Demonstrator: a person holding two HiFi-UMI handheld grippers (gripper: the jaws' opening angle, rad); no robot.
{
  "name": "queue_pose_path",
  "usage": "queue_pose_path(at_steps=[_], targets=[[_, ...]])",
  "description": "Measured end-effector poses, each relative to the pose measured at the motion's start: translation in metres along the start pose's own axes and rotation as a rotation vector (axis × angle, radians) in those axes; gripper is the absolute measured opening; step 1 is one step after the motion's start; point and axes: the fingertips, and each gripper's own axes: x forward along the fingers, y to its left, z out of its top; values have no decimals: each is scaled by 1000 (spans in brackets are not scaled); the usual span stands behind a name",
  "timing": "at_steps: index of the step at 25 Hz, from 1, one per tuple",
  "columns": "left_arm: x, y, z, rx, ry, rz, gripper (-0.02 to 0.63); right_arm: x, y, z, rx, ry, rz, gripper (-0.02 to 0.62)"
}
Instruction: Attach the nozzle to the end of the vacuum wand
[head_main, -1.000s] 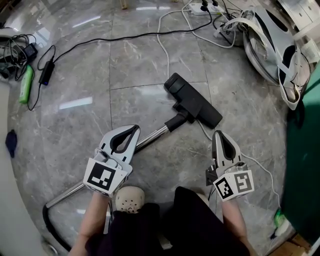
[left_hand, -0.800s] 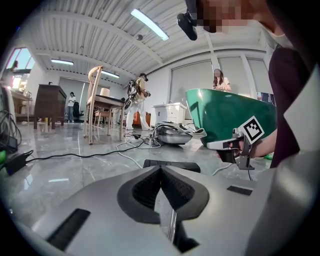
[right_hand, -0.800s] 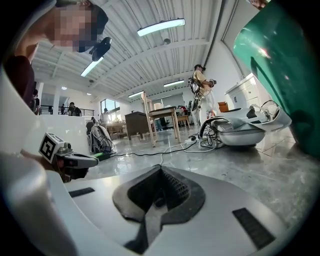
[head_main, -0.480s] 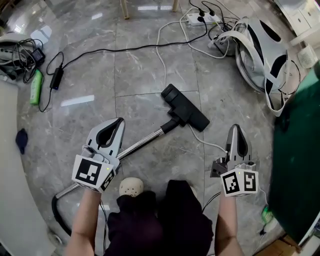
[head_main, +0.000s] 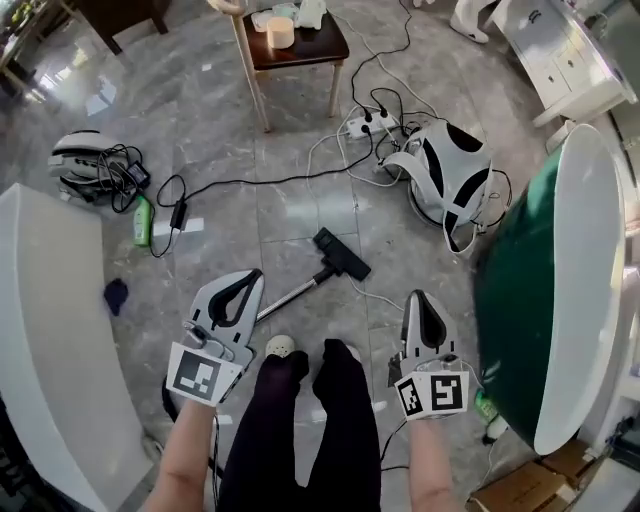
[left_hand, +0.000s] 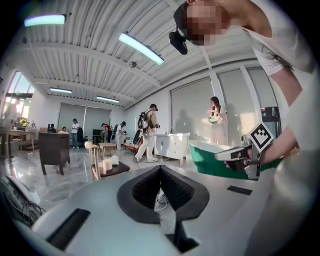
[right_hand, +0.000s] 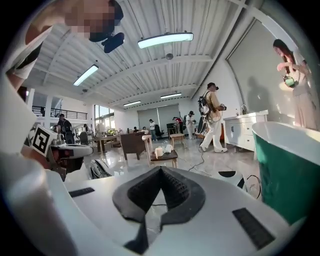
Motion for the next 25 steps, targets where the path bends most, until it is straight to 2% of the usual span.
queue_pose_path(at_steps=[3, 5, 7, 9, 12, 15, 19, 22, 25], targets=[[-21, -21, 92, -31, -25, -36, 9, -21, 37, 90, 1, -4, 65, 14], [-39, -32, 141, -45, -40, -40, 9, -36, 52, 143, 14, -32, 72, 14], [-53, -43, 177, -73, -59, -35, 9, -50, 56, 181, 64, -63, 61, 14], [-63, -52, 197, -83, -64, -28, 9, -59, 61, 204, 102, -86, 54, 14], [-69, -63, 209, -51, -47, -36, 9, -68, 73, 219, 127, -109, 54, 14], [-76, -64, 215, -28, -38, -33, 9, -74, 86, 226, 100, -118, 57, 14], [-81, -56, 224, -34, -71, -23, 9, -83, 93, 229, 51, -119, 13, 14], [-80, -48, 226, -21, -63, 0, 9, -89, 90, 225, 41, -103, -7, 14], [-79, -43, 231, -53, -86, 0, 9, -91, 84, 218, 49, -80, -24, 14]])
